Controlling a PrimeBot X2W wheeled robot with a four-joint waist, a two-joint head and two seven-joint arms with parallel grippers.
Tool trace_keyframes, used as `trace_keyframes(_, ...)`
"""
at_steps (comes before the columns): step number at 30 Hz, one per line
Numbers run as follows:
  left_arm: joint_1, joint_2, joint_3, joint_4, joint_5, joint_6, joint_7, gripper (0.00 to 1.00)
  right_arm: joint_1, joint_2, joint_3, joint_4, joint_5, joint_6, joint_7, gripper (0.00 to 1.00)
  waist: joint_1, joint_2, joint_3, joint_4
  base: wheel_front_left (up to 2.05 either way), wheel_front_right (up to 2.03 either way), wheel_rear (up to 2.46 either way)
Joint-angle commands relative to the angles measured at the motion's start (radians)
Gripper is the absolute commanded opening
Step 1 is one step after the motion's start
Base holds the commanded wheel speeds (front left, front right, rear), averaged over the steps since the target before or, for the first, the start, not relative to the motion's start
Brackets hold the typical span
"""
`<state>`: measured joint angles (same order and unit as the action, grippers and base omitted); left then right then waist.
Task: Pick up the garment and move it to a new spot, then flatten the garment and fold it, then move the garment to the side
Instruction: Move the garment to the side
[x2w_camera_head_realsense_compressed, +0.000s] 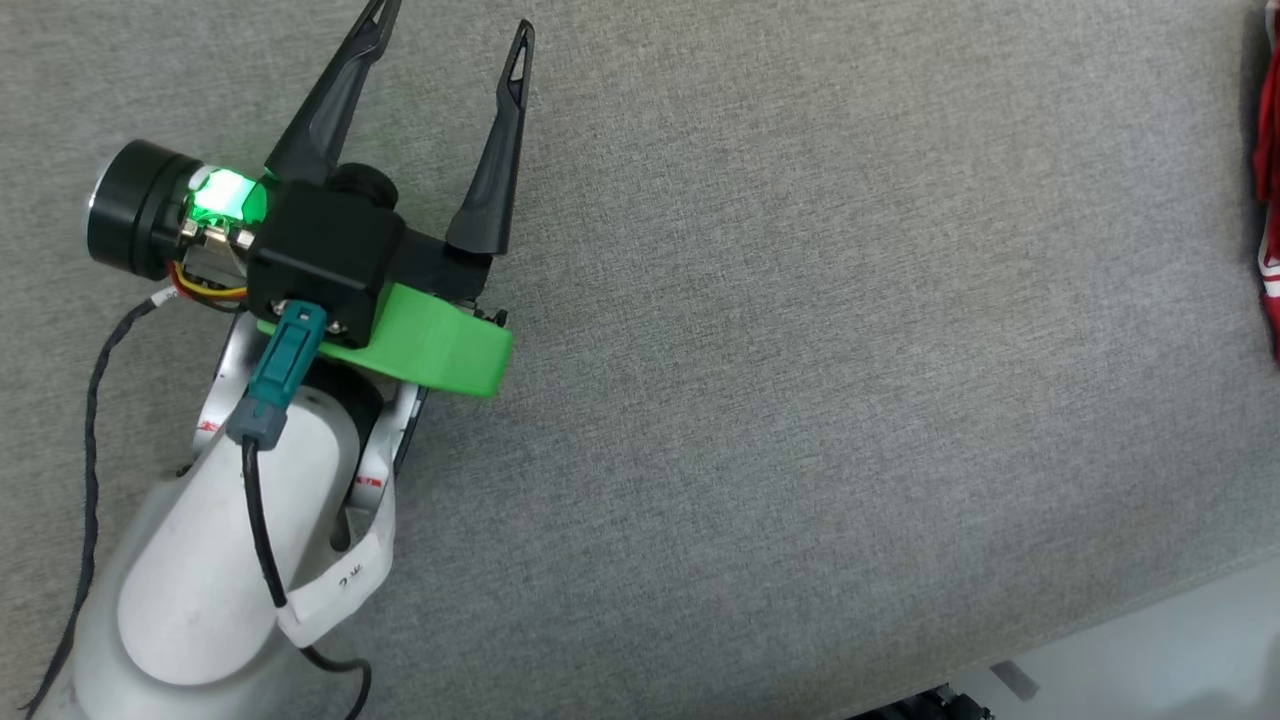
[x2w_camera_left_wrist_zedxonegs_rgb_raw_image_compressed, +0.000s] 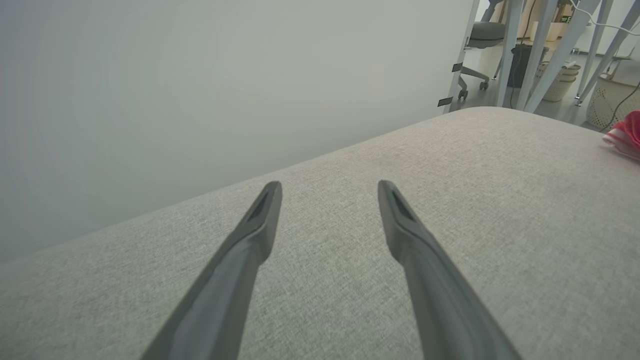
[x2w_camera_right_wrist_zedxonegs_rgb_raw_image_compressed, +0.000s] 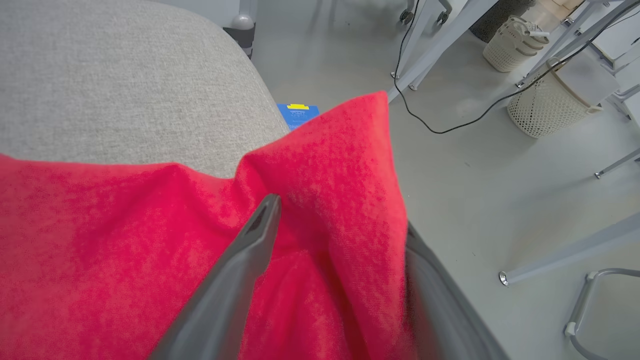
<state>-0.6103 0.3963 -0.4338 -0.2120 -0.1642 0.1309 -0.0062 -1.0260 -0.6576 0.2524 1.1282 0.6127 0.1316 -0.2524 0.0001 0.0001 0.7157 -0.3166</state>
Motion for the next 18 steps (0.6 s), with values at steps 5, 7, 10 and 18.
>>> trace_keyframes(5,0.043,-0.032,0.008,0.042,-0.036,0.020,-0.069,1.00,0.048,-0.033,-0.135,-0.019,-0.106,-0.001,-0.009,1.00,-0.0001,-0.0001,-0.090,0.044,0.00,0.00,0.00)
trace_keyframes(7,0.065,-0.043,0.007,0.062,-0.050,0.024,-0.094,1.00,0.083,-0.036,-0.190,-0.054,-0.152,-0.001,-0.009,1.00,-0.0001,-0.0001,-0.126,0.058,0.00,0.00,0.00)
trace_keyframes(10,0.099,-0.053,0.010,0.091,-0.069,0.031,-0.127,1.00,0.137,-0.029,-0.254,-0.115,-0.207,-0.001,-0.009,1.00,-0.0001,-0.0001,-0.179,0.075,0.00,0.00,0.00)
trace_keyframes(18,0.213,-0.065,0.029,0.149,-0.118,0.060,-0.182,1.00,0.333,0.053,-0.379,-0.367,-0.300,-0.001,-0.009,1.00,-0.0001,-0.0001,-0.319,0.121,0.00,0.00,0.00)
